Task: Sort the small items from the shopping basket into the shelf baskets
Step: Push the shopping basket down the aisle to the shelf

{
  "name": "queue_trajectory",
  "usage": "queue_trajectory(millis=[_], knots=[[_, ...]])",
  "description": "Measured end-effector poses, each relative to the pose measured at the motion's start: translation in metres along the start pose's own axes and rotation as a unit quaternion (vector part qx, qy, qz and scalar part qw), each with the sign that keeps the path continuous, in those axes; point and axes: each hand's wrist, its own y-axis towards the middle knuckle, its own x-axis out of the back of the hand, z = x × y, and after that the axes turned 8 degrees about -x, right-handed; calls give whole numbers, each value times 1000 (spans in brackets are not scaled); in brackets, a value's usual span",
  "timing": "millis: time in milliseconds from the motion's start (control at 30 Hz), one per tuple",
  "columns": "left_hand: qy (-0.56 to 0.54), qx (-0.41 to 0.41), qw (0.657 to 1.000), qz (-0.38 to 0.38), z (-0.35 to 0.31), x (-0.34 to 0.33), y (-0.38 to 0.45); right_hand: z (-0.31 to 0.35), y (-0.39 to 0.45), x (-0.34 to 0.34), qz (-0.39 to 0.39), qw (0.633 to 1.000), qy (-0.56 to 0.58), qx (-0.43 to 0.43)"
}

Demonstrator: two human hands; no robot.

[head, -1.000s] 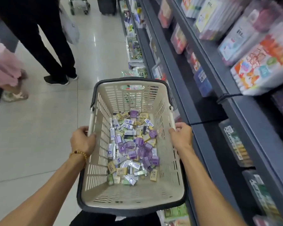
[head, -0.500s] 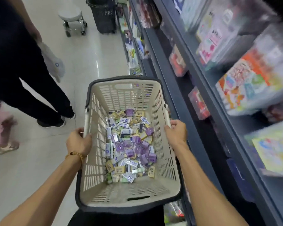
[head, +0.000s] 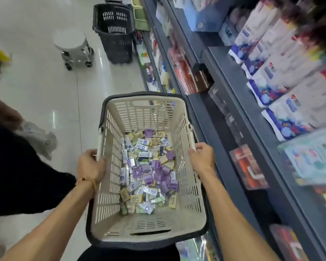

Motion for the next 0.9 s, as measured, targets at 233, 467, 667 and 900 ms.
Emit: queue_trajectory(millis=[233,467,667,900], knots=[[-5,0,1000,-14,-78,-11,212,170,130,-82,11,1000,11,15],[-14,39,998,-46,-138,-22,410,344,259,-173,35,999,-9,40],[-17,44,998,-47,-188,-13,598,498,354,-257,31,998,-28,52],[-16,40,999,-26,-239,3,828,656,462,-387,15,1000,-7,15]])
